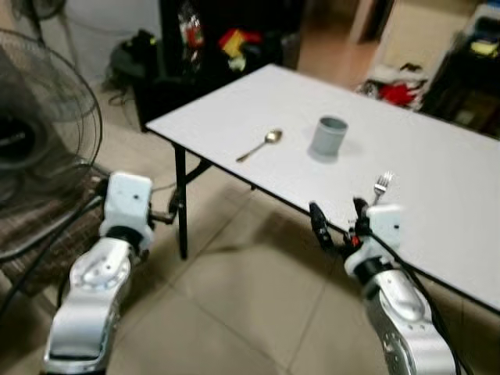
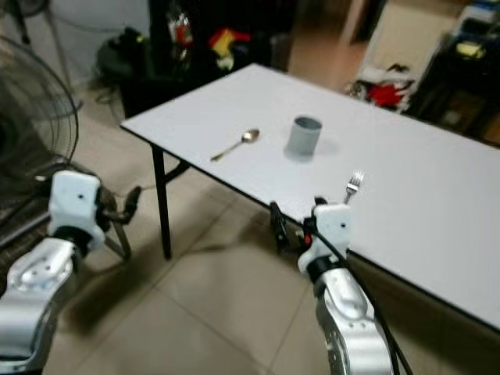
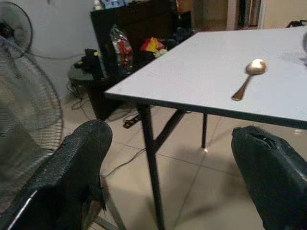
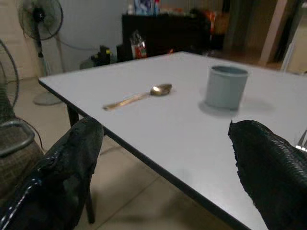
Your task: Setting the table
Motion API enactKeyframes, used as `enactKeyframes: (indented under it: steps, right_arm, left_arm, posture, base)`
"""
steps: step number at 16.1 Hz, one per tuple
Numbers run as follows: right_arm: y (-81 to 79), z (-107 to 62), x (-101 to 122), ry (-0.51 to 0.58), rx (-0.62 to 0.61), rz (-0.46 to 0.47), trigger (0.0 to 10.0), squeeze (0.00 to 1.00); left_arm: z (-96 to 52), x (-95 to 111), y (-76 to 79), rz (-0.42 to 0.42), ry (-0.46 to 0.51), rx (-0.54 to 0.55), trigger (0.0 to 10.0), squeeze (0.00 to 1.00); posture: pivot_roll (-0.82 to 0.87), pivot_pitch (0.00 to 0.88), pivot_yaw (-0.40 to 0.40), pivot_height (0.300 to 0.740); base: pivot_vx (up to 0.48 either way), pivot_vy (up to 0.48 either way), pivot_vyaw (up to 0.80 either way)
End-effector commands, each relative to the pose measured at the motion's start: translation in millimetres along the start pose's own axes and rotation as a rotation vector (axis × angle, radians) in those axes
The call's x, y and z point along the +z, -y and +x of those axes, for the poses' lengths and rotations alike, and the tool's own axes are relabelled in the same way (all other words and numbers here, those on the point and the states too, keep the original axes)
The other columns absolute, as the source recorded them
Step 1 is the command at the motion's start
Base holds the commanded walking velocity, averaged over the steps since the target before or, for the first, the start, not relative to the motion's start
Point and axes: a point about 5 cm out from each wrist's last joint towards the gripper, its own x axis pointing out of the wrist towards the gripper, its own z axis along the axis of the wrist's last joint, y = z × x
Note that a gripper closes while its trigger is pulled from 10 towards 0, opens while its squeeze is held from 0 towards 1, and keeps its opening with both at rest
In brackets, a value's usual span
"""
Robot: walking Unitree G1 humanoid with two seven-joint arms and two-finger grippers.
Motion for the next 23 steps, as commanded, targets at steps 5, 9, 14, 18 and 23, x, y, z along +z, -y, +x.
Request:
enactKeyframes:
  steps: [5,9,14,18,23]
  right_arm:
    - [5.9,-1.0,3.9,0.005,-0.010,0.051,10.0,0.00]
    - [6.1,-0.3,4.8,0.023,-0.016,0.069,10.0,0.00]
    - [2.3,-0.1,5.0,0.018,0.030,0.032,10.0,0.00]
    - [-1.3,0.7,5.9,0.022,0.052,0.029,10.0,0.00]
    - [3.7,0.3,3.1,0.019,0.012,0.071,10.0,0.00]
  left_arm:
    - [0.3,4.1,5.9,0.009,0.000,-0.028,10.0,0.00]
    - [-1.0,4.4,6.9,0.013,-0.002,-0.029,10.0,0.00]
    - [-1.9,6.5,8.1,0.023,0.006,-0.037,10.0,0.00]
    - [-2.1,8.4,10.9,0.071,0.013,-0.050,10.0,0.00]
    - [-0.5,10.5,6.1,0.045,0.015,-0.042,10.0,0.00]
  posture:
    - [0.07,0.000,-0.034,0.740]
    - [0.08,0.000,-0.040,0.740]
    - [0.08,0.000,-0.042,0.740]
    - [0.08,0.000,-0.044,0.740]
    - [0.08,0.000,-0.041,0.740]
  base:
    - [0.000,0.301,0.00]
    - [0.000,0.296,0.00]
    - [0.000,0.234,0.35]
    - [0.000,-0.360,0.80]
    - [0.000,-0.081,0.41]
